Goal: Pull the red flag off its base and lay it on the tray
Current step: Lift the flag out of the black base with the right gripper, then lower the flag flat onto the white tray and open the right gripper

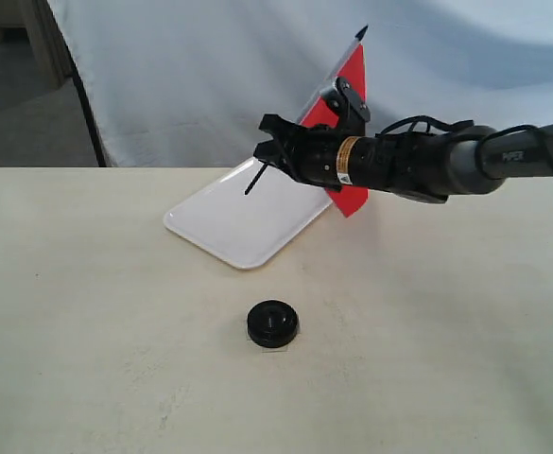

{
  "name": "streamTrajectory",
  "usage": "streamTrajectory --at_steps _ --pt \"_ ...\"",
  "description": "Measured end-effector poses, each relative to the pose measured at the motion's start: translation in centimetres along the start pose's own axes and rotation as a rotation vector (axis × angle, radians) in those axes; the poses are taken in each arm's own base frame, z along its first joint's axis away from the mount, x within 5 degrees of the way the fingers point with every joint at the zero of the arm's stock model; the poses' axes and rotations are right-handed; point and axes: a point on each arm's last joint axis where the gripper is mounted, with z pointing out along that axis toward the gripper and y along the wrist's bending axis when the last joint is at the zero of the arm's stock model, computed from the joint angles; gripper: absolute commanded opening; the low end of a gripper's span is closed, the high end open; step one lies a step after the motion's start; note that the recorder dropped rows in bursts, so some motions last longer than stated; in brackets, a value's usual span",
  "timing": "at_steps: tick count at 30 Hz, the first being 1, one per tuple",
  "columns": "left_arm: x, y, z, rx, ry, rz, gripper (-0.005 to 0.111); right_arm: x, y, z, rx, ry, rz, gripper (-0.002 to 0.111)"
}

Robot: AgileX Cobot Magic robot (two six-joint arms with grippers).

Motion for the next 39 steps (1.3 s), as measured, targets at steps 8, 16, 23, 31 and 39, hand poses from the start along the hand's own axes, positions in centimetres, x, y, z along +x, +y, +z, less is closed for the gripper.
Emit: streamTrajectory --at_steps 8,16,23,31,39 --pt "0.0 0.0 0.0 0.0 0.0 0.0 0.0 2.9 -1.5 5.1 0.031 0.03 0.084 -0.001" --pt "0.0 0.0 0.0 0.0 0.0 0.0 0.0 4.1 -3.1 6.6 0.06 0.038 0.112 0.014" --pt "0.0 0.0 0.0 0.0 0.0 0.0 0.0 4.3 -3.5 6.7 0.084 0.036 0.134 0.053" --pt "0.0 0.0 0.0 0.0 0.0 0.0 0.0 4.7 -4.0 6.6 0.111 0.045 0.126 0.091" --pt "0.0 0.0 0.0 0.0 0.0 0.0 0.0 5.2 -3.3 6.5 0.079 0.134 0.034 0.091"
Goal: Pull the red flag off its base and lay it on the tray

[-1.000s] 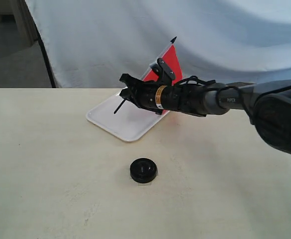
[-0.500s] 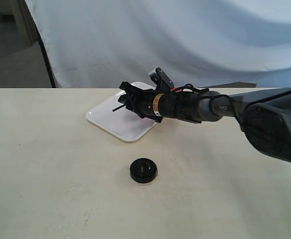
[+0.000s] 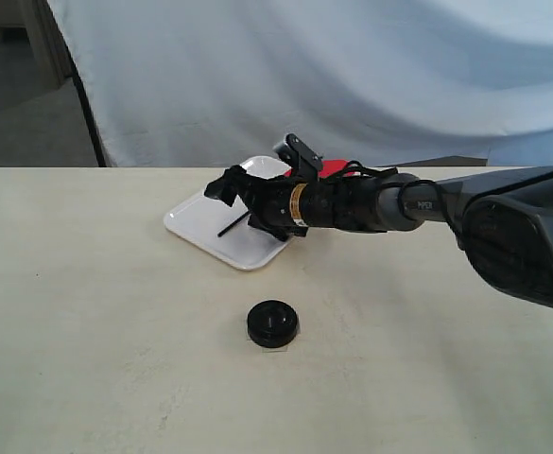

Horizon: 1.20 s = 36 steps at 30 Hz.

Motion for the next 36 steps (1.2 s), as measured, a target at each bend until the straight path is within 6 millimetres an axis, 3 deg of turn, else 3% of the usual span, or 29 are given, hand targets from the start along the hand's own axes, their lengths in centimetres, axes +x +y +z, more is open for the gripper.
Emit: streamTrajectory --at_steps 6,10,13,17,25,29,33,36 --pt "0.0 0.0 0.0 0.0 0.0 0.0 0.0 -0.5 2.1 -1.7 0.027 0.119 -0.235 0.089" --pt "0.0 0.0 0.0 0.0 0.0 0.0 0.0 -1.8 4.9 -3.8 -0.002 0.123 -0.346 0.073" --pt "0.0 0.0 0.0 0.0 0.0 0.0 0.0 -3.0 6.6 -6.1 -0.037 0.111 -0.433 0.05" --pt "0.0 0.0 0.0 0.0 0.0 0.0 0.0 -4.3 6.9 -9.4 -0.077 0.114 -0.535 0.0" --pt "0.0 0.0 0.0 0.0 0.0 0.0 0.0 -4.9 3.4 -16.4 -0.059 0.131 -0.738 -0.001" --pt "0.0 0.0 0.0 0.0 0.0 0.0 0.0 -5.5 2.6 -20.4 0.208 0.061 -0.953 -0.001" --pt "0.0 0.0 0.0 0.0 0.0 0.0 0.0 -6.4 2.7 -25.2 0.722 -0.031 -1.127 -0.001" --pt "0.0 0.0 0.0 0.0 0.0 0.0 0.0 -7.4 2.4 -28.9 1.109 -0.11 -1.068 -0.001"
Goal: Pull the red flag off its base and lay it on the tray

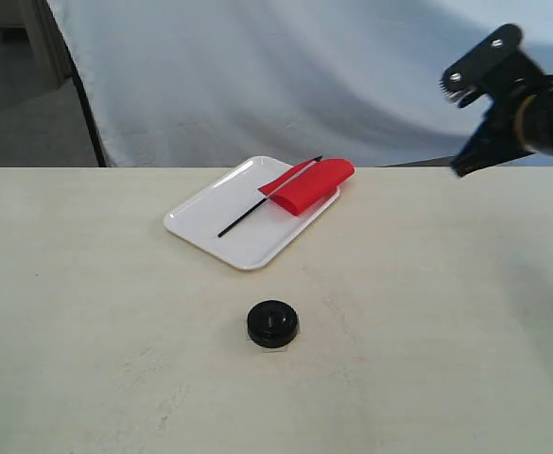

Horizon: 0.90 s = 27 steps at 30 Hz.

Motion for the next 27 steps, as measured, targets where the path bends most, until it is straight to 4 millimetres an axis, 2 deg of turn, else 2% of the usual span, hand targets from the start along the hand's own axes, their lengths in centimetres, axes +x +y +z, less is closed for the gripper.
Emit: streamTrajectory --at_steps 3,8,11,13,17,23,27 --pt "0.0 0.0 0.0 0.0 0.0 0.0 0.0 2.0 -3.2 -1.2 0.148 0.204 0.106 -0.001" --pt "0.0 0.0 0.0 0.0 0.0 0.0 0.0 6.2 -6.9 -3.9 0.011 0.519 0.363 -0.001" --pt "0.0 0.0 0.0 0.0 0.0 0.0 0.0 7.3 -8.8 -6.8 -0.077 0.547 0.515 -0.001" --pt "0.0 0.0 0.0 0.0 0.0 0.0 0.0 7.2 -9.7 -9.6 -0.103 0.466 0.615 -0.001" --pt "0.0 0.0 0.0 0.0 0.0 0.0 0.0 6.6 -9.9 -15.0 -0.069 0.238 0.707 -0.001" --pt "0.0 0.0 0.0 0.0 0.0 0.0 0.0 6.6 -7.5 -21.9 -0.069 -0.136 0.721 -0.001" --pt "0.0 0.0 0.0 0.0 0.0 0.0 0.0 7.9 -5.6 -25.9 -0.098 -0.35 0.701 -0.001"
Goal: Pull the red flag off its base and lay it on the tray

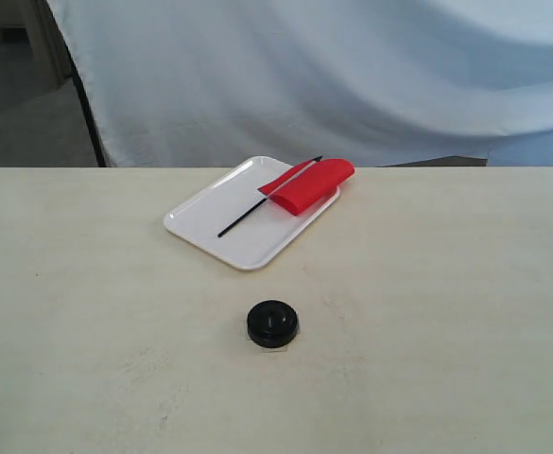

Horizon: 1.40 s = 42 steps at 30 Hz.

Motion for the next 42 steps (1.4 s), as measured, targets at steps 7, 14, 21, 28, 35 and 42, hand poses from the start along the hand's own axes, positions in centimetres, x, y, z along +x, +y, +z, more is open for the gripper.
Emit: streamTrajectory --at_steps 7,14,21,28,35,42 --pt "0.0 0.0 0.0 0.0 0.0 0.0 0.0 3.3 0.6 -6.2 -0.16 -0.27 0.012 -0.001" --pt "0.0 0.0 0.0 0.0 0.0 0.0 0.0 4.5 0.2 -8.9 -0.22 -0.446 0.032 -0.001" --pt "0.0 0.0 0.0 0.0 0.0 0.0 0.0 4.5 0.3 -9.0 -0.238 -0.456 0.089 -0.001" --pt "0.0 0.0 0.0 0.0 0.0 0.0 0.0 7.2 0.5 -7.3 -0.248 -0.356 0.145 -0.001" --pt "0.0 0.0 0.0 0.0 0.0 0.0 0.0 14.3 0.8 -4.3 -0.229 -0.15 0.117 -0.001" --pt "0.0 0.0 0.0 0.0 0.0 0.0 0.0 15.5 0.8 -4.1 -0.219 -0.071 0.081 -0.001"
